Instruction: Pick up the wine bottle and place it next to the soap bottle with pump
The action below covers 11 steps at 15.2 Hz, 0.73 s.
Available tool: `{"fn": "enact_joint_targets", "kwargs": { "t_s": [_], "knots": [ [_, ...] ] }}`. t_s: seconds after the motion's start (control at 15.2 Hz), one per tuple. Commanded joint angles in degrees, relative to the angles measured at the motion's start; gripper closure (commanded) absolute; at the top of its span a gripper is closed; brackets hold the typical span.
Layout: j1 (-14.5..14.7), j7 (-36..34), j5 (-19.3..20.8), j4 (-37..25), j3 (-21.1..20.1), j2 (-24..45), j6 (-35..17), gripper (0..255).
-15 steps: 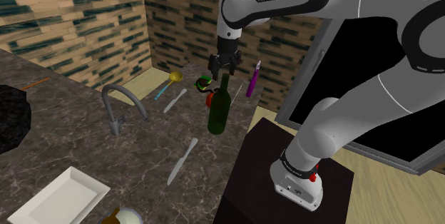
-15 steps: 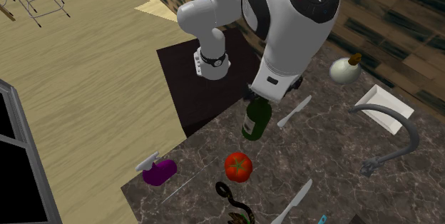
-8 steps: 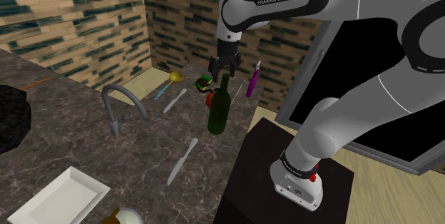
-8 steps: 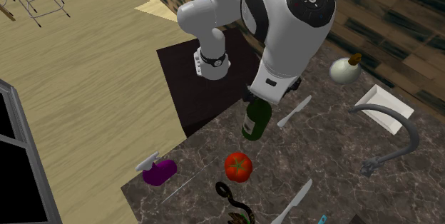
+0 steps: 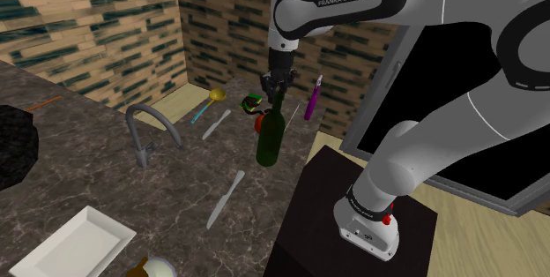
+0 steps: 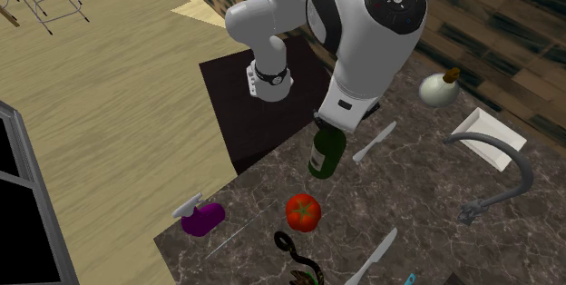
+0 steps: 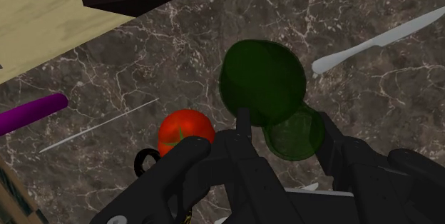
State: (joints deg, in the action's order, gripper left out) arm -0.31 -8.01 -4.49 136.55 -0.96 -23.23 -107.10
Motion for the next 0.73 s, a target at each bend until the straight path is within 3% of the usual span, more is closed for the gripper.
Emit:
{"fn": "enact_joint_targets", "kwargs": {
  "t_s": [0.0,0.66],
  "knots": [
    [0.0,0.0,0.0,0.02,0.0,0.01,0.01,255],
    [-0.04,-0.39,0.16,-5.25,0.1,-1.07,6.35,255]
  ]
}}
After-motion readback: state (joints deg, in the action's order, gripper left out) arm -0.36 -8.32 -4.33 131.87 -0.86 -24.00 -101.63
